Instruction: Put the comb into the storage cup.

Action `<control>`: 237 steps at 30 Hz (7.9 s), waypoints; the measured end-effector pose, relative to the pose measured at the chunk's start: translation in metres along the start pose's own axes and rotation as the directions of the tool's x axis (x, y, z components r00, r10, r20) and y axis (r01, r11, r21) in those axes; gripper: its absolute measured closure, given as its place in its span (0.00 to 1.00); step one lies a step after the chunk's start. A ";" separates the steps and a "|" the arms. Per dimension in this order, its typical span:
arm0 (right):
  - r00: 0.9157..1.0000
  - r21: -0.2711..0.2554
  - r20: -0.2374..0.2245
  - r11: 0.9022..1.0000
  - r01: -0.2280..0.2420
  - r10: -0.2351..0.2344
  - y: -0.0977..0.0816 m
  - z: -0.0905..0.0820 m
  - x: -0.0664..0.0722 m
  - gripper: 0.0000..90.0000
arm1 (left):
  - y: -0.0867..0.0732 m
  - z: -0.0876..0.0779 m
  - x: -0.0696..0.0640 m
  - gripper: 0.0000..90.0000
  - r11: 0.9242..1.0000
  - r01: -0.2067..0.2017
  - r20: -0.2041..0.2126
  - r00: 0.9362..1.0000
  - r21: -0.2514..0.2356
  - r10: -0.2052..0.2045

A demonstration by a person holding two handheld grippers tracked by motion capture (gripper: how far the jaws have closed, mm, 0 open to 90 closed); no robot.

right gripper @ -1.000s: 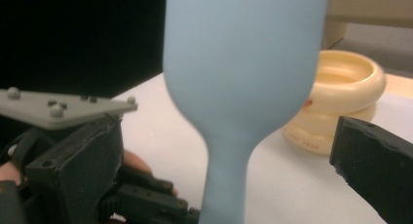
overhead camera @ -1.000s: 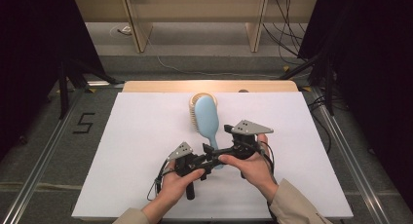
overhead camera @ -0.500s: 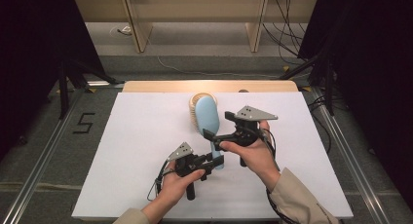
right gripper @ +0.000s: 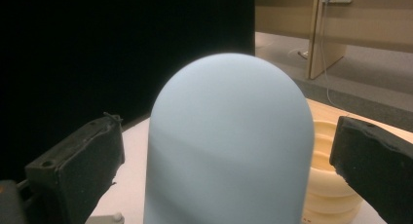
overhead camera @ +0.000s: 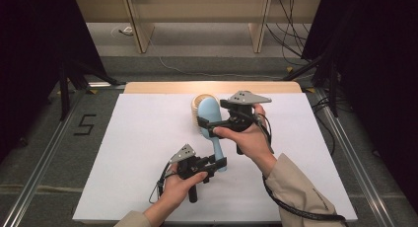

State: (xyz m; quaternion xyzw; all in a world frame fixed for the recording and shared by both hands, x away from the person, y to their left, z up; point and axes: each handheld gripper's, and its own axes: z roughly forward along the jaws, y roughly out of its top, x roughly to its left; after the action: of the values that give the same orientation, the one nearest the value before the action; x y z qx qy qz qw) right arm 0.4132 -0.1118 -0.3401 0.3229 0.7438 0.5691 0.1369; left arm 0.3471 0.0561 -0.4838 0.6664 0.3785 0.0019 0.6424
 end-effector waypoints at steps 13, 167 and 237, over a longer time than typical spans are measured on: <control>1.000 0.041 -0.005 0.999 -0.016 0.016 0.005 0.015 -0.002 0.07 | 0.000 0.000 0.000 0.72 1.000 0.001 0.003 1.000 -0.002 -0.001; 0.966 -0.228 0.246 0.973 -0.023 0.081 0.037 0.003 -0.055 0.23 | 0.022 -0.096 0.038 0.00 0.943 -0.302 -0.377 0.864 0.142 0.334; 0.953 -0.302 0.294 0.953 0.019 0.074 0.065 0.009 -0.063 0.23 | 0.023 -0.097 0.042 0.00 0.945 -0.298 -0.390 0.860 0.137 0.328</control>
State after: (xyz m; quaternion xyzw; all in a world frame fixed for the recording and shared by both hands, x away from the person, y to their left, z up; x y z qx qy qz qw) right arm 0.4870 -0.1359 -0.2920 0.3917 0.6139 0.6217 0.2883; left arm 0.3412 0.1626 -0.4670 0.7265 0.3908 0.2314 0.5158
